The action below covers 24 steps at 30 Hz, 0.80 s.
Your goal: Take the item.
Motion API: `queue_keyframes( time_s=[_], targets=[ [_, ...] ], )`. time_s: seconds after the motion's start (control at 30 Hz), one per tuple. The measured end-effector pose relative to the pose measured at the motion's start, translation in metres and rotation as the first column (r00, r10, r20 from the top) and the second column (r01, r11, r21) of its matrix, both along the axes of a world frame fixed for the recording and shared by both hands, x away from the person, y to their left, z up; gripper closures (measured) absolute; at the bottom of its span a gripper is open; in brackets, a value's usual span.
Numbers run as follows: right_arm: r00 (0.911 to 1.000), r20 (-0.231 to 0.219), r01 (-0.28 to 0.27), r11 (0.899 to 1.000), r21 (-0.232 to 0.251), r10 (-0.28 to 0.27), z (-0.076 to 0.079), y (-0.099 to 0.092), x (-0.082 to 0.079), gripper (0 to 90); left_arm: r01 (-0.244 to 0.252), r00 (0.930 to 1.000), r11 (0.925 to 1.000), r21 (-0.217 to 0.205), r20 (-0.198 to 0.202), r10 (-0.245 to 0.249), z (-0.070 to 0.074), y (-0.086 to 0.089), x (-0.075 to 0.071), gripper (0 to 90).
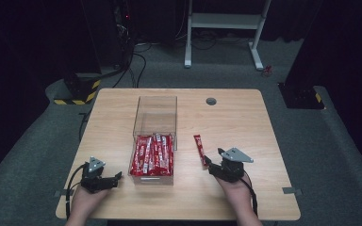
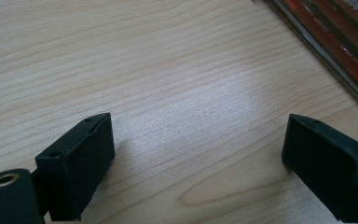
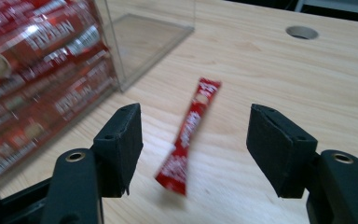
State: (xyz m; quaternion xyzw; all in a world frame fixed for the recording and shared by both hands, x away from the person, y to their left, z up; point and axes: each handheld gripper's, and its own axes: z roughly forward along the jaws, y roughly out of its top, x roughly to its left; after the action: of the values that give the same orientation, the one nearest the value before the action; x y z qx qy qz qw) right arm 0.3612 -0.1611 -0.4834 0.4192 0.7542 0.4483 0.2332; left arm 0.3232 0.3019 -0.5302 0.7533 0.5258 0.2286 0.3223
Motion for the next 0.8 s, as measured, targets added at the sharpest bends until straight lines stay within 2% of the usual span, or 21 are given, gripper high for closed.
queue_keyframes(
  time_s=[0.2,0.4,0.57,0.8],
  targets=[
    [0.9985,-0.024,0.049,0.999,-0.022,-0.050,-0.011,-0.022,-0.003,33.8,0.001,1.0000,1.0000,0.000,0.000,-0.001,0.000,0.000,0.000,9.4],
    [0.9947,-0.041,0.092,0.994,-0.056,-0.094,-0.018,-0.042,-0.002,27.6,0.000,1.0000,1.0000,0.000,0.000,0.000,0.000,0.000,0.000,9.4],
    [0.9905,-0.064,0.112,0.984,-0.141,-0.122,-0.029,-0.066,-0.008,25.1,-0.001,1.0000,1.0000,-0.002,0.001,0.001,0.000,0.000,0.000,9.4],
    [0.9711,-0.128,0.180,0.970,-0.161,-0.202,-0.038,-0.106,-0.018,20.9,-0.002,1.0000,1.0000,0.000,0.000,0.002,0.000,0.000,0.000,9.3]
  ],
)
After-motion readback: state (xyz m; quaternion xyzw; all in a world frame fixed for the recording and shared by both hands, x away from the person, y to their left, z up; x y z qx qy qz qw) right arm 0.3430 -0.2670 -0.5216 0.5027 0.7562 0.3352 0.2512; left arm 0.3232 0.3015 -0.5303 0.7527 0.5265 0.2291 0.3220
